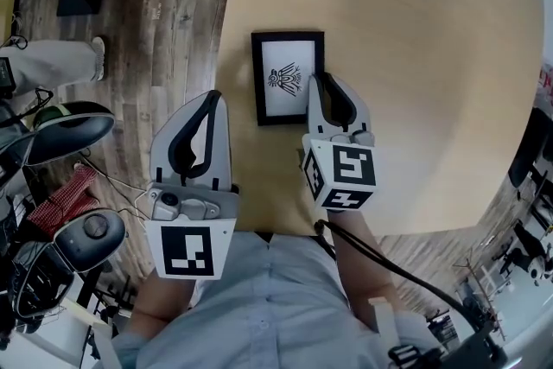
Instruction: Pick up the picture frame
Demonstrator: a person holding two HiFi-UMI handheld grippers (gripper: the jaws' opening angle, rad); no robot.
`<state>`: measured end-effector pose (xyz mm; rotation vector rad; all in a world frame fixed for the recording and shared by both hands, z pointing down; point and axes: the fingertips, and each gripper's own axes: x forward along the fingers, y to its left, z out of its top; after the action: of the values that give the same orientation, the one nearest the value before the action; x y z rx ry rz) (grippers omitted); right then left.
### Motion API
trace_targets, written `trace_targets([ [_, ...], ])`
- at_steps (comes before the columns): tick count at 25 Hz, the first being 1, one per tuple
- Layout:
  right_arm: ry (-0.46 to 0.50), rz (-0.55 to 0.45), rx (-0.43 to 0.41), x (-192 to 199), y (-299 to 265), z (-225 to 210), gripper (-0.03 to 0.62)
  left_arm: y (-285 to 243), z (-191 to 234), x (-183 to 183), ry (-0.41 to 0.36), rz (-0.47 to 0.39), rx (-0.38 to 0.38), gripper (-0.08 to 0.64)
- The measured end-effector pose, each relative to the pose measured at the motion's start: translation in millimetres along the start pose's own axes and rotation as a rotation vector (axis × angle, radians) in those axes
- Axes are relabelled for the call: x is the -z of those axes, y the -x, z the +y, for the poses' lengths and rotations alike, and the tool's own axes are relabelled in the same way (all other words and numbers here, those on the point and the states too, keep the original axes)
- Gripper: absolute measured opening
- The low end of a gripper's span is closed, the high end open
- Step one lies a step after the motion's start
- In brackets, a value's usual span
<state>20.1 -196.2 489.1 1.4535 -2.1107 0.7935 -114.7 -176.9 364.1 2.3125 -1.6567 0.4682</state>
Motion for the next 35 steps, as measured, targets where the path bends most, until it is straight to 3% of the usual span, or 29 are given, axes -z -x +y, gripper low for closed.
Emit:
trace_targets([
  [7,-0.014,-0.068,-0.004,-11.3,5.4,-5.4,0.057,2.8,-4.7,-8.0,-0.012,-0.027,-0.012,0.002],
  [14,0.0,-0.222,-0.027,-45.6,32.1,2.3,0.057,13.7,-9.7,-21.2,-0.021,-0.088,-0.025,0.0],
  [23,0.083,-0.485,-0.052,-103.0,96.7,19.5,0.057,39.3,-16.4,-55.2,-0.084,-0.254,-0.064,0.002],
  [29,0.141,-0.63,-0.036,-124.3,142.8,37.4,0.057,58.7,-15.7,-79.5,-0.043,-0.364,-0.05,0.0],
  [35,0.171,-0.754,-0.023,-134.8,180.5,35.0,0.057,72.9,-36.2,-101.5,-0.1,-0.475,-0.038,0.002],
])
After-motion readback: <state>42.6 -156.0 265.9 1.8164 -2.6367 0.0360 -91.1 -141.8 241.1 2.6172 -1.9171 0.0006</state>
